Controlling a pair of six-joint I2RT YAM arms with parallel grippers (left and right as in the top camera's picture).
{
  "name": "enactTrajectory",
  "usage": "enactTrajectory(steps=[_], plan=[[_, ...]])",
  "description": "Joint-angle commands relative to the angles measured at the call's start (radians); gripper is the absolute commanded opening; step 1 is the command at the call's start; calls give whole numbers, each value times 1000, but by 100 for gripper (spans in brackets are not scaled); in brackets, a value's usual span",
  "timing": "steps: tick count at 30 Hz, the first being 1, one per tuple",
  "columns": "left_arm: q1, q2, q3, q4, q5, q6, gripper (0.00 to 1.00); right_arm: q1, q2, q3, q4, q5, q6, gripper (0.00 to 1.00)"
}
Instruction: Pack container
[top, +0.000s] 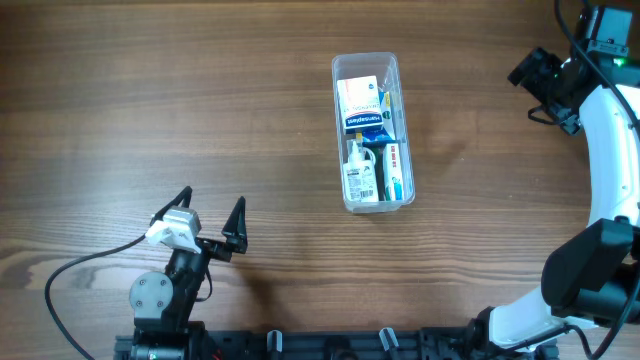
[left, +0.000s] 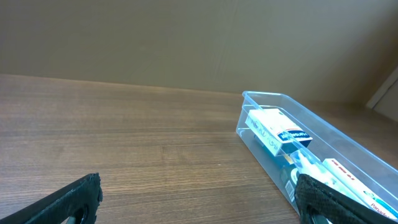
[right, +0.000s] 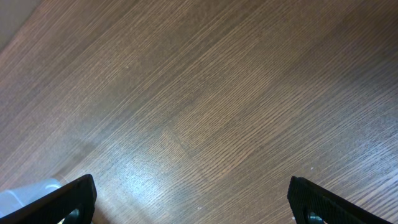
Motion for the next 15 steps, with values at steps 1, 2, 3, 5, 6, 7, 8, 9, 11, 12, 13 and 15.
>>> enactTrajectory(steps=[1,2,3,5,6,7,8,9,11,12,13,15], plan=[[8,-11,-7,-2,8,19,100,-2,-10,1,2,-2,11,100],[8,-11,-7,-2,8,19,100,0,-36,1,2,-2,11,100],[8,-11,-7,-2,8,19,100,5,-77,0,2,-2,11,100],[8,-11,-7,-2,8,19,100,23,-206,-5,2,-2,11,100],[8,-11,-7,-2,8,19,100,31,-267,-13,4,-2,12,100],[8,-11,-7,-2,8,19,100,39,-344,-31,6,-2,12,100],[8,-11,-7,-2,8,19,100,46,-430,-61,6,-2,12,100],[8,-11,-7,-2,8,19,100,52,-492,-88,6,-2,12,100],[8,-11,-7,-2,8,19,100,77,-632,-169,5,-2,13,100],[8,-11,-7,-2,8,19,100,95,-716,-217,-1,-2,13,100],[8,-11,-7,-2,8,19,100,106,-775,-245,-10,-2,13,100],[8,-11,-7,-2,8,19,100,115,-905,-308,-10,-2,13,100]])
